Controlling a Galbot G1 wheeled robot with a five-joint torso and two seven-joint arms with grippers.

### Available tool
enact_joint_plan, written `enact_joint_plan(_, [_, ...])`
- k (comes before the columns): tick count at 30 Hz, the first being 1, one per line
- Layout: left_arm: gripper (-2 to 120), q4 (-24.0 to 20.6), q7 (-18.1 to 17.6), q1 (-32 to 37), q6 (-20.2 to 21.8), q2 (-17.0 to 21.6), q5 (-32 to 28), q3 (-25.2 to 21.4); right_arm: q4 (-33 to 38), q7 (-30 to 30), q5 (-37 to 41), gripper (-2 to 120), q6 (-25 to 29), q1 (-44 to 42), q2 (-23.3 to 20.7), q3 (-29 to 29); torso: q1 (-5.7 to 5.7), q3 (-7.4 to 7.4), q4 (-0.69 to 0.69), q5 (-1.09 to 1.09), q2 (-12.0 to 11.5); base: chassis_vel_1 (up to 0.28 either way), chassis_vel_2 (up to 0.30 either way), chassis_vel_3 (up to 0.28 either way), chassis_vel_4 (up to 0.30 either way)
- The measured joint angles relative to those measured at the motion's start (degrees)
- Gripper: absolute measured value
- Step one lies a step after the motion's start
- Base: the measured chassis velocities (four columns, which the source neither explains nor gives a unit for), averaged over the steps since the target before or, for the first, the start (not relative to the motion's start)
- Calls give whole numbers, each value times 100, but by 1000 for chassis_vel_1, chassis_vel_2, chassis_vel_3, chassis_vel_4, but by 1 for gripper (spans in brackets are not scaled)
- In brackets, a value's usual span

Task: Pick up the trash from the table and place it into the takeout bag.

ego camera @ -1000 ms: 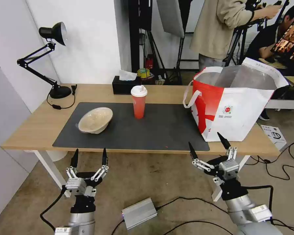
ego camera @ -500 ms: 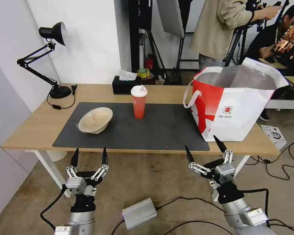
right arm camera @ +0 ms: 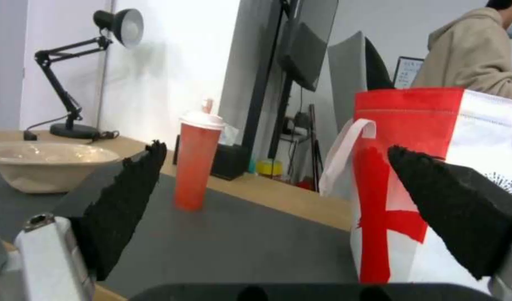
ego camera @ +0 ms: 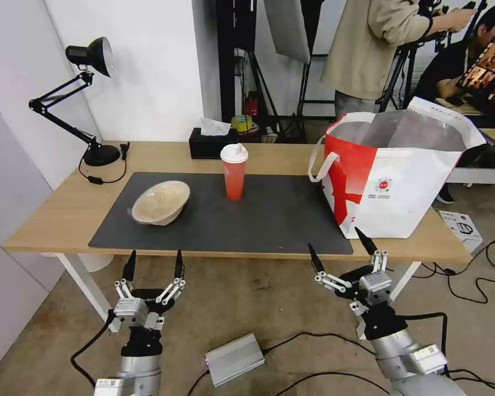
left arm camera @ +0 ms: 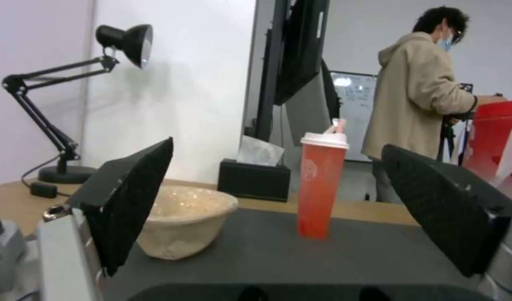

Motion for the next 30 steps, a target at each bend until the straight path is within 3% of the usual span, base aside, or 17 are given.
enact_joint_plan(17, [100, 172, 23, -68, 2, 33, -8, 73, -262, 27, 860, 100, -477, 971, -771, -126, 0, 0, 0, 1, 0, 0, 0, 0, 0])
enact_joint_plan(30, [100, 284, 33, -82, -24, -88, 32, 41, -936, 250, 1659, 100, -761, 2526, -1661, -1208, 0, 0, 1, 1, 0, 0, 0, 0, 0])
